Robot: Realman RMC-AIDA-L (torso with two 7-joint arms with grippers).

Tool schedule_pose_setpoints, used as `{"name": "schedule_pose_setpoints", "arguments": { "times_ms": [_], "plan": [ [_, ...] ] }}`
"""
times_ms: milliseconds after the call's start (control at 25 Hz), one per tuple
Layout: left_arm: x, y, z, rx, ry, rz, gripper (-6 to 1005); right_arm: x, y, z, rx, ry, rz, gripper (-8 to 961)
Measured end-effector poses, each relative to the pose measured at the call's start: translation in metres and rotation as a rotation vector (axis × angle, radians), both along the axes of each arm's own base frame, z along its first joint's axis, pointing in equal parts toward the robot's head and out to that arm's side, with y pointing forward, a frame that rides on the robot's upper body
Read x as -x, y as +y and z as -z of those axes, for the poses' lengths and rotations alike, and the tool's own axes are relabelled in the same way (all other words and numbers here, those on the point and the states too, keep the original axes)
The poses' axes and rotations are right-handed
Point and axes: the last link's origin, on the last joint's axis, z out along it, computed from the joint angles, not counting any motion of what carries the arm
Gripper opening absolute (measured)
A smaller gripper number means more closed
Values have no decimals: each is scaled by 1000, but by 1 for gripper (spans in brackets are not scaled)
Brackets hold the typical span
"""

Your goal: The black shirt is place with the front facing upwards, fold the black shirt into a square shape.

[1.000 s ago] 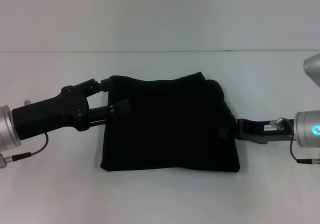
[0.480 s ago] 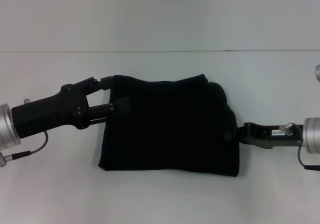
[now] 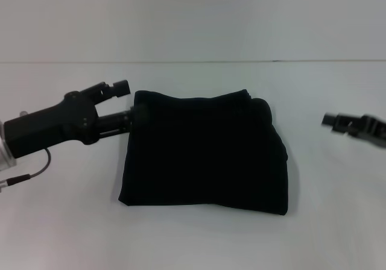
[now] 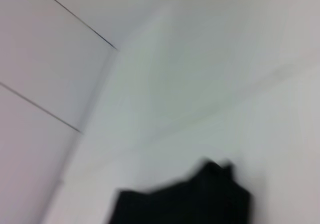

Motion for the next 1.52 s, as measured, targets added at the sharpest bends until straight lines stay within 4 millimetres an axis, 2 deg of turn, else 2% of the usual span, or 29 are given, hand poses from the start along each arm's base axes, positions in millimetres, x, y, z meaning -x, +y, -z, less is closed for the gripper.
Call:
{"name": "schedule_pose_setpoints", "arguments": {
  "times_ms": [160, 320, 480, 720, 800, 1000, 1520],
  "plan": [
    [1, -8, -8, 0, -49, 18, 915, 13, -12, -18, -149, 38, -249, 573],
    [6, -20, -12, 14, -82, 17, 916, 39, -22, -17, -253, 14, -549, 712],
    [11, -31, -9, 45, -75, 21, 917, 64, -15, 1, -210, -53, -745, 802],
    [23, -44, 5, 157, 38, 12, 909, 99, -8, 38, 40, -158, -964, 911],
    [26, -47, 8, 179, 64, 4, 909, 106, -8, 48, 126, -184, -1006, 947],
    [35, -53, 14, 228, 115, -21, 909, 112, -9, 56, 252, -218, -1032, 947],
    [34, -51, 10, 260, 150, -16, 909, 112, -15, 51, 289, -184, -1041, 947]
  ]
}}
